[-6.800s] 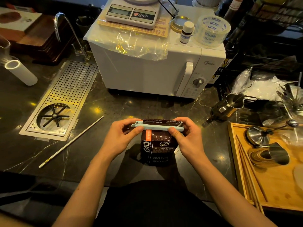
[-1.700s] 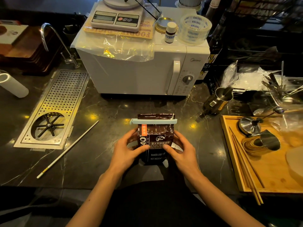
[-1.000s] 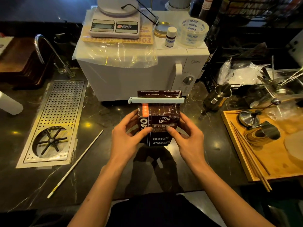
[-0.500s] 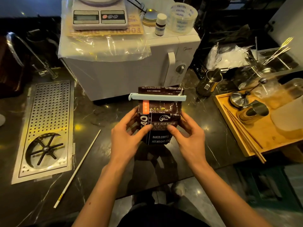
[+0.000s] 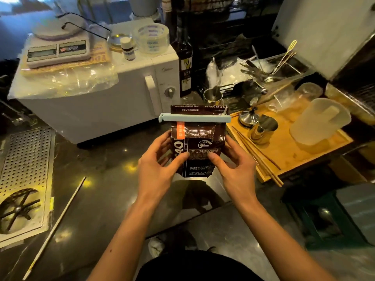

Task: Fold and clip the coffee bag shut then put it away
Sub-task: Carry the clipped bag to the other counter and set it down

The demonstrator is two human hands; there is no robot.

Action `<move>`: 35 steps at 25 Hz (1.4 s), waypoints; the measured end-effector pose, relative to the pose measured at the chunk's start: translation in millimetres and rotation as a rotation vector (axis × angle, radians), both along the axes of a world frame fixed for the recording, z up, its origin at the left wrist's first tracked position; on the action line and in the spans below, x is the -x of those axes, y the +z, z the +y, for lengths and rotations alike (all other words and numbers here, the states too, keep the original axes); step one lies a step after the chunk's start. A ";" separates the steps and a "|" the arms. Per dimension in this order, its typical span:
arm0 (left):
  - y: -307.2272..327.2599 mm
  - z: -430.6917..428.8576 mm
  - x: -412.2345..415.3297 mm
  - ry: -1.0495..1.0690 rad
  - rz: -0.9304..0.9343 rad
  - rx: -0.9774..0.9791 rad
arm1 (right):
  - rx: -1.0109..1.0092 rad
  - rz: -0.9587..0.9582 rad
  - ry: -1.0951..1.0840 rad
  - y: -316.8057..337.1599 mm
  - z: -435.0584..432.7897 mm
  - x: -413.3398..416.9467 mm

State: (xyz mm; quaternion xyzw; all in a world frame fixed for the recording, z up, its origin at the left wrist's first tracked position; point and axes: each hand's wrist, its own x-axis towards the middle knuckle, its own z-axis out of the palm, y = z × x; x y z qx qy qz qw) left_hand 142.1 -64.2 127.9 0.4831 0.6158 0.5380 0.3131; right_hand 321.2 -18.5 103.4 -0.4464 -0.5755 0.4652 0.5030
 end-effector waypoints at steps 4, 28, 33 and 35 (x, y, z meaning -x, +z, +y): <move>5.9 21.6 -64.1 -0.113 0.020 -0.008 | -0.018 0.051 -0.134 3.4 0.6 -66.4; 23.8 119.2 -298.6 -1.102 -0.094 -0.085 | -0.064 0.014 -1.086 33.7 -64.2 -243.9; 16.1 107.6 -341.1 -1.273 -0.147 -0.043 | -0.024 -0.006 -1.273 44.3 -97.6 -254.5; 13.6 96.7 -363.3 -1.341 -0.141 -0.038 | -0.020 -0.033 -1.335 45.7 -112.7 -265.8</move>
